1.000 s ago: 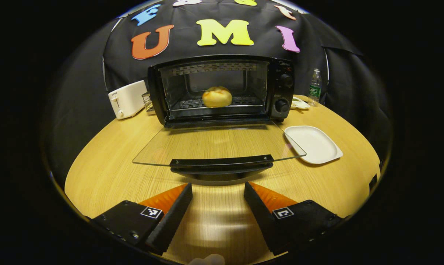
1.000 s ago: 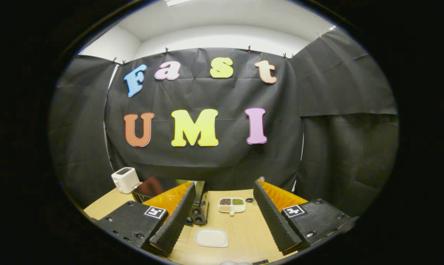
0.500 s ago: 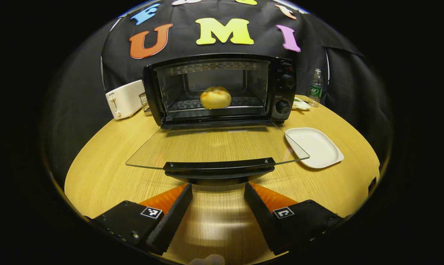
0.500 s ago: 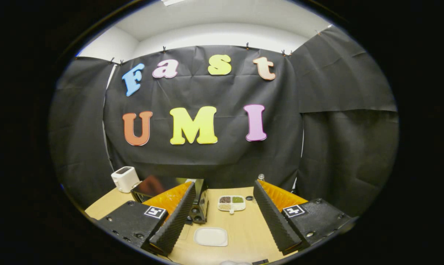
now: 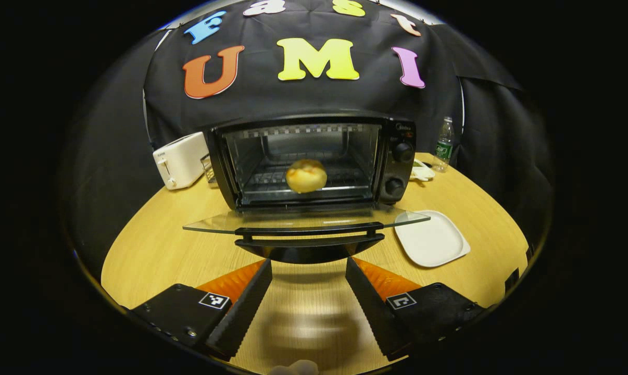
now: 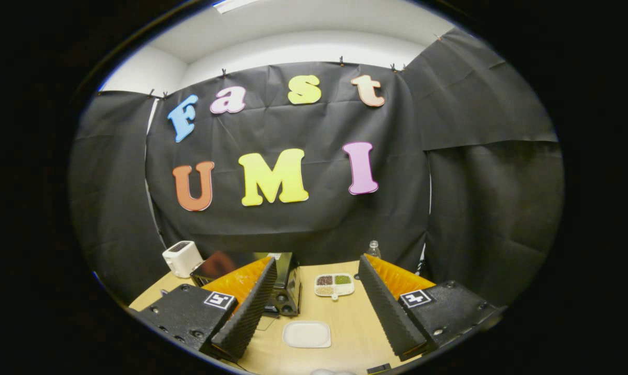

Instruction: Open the electric oven with the left hand, put the food in, and close the electric oven.

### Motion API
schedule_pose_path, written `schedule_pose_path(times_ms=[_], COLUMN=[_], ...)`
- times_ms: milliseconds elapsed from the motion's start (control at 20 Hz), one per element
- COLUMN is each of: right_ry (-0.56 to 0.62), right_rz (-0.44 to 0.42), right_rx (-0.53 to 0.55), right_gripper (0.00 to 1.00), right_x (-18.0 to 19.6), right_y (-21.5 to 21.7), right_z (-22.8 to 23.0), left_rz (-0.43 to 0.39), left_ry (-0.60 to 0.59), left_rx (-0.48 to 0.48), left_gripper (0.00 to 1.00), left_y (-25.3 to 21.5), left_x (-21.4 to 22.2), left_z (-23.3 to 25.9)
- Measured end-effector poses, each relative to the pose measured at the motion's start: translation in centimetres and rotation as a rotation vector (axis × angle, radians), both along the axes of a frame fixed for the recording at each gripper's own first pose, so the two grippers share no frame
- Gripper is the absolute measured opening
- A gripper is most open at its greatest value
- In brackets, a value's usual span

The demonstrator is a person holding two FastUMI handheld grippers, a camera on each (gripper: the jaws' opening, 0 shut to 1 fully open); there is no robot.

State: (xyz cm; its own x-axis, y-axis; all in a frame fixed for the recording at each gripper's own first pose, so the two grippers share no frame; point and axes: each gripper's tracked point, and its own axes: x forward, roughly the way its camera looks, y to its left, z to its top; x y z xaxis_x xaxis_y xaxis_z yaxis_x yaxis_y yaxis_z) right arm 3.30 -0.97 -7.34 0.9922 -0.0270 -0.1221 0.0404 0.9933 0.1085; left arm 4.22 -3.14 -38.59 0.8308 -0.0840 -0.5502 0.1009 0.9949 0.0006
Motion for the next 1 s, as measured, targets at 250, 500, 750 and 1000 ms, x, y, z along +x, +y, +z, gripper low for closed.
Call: schedule_pose_path(times_ms=[250,500,750,1000], right_ry=[0.002,-0.001,-0.003,0.011], right_rz=[-0.011,-0.016,-0.021,-0.025], right_rx=[0.017,0.017,0.017,0.025], right_gripper=[1.0,1.0,1.0,1.0], right_x=[0.2,0.3,0.8,1.2], right_y=[-0.5,-0.7,-1.0,-1.1], right_z=[-0.1,0.3,0.4,-0.1], left_rz=[0.003,0.003,0.0,0.018], left_ry=[-0.038,-0.075,-0.112,-0.135], left_rx=[-0.002,-0.011,0.0,-0.005], left_gripper=[0.93,0.93,0.93,0.94], left_y=[0.4,-0.6,-0.5,-0.6], left_x=[2.8,4.1,6.7,9.5], left_z=[2.5,4.3,5.7,6.9])
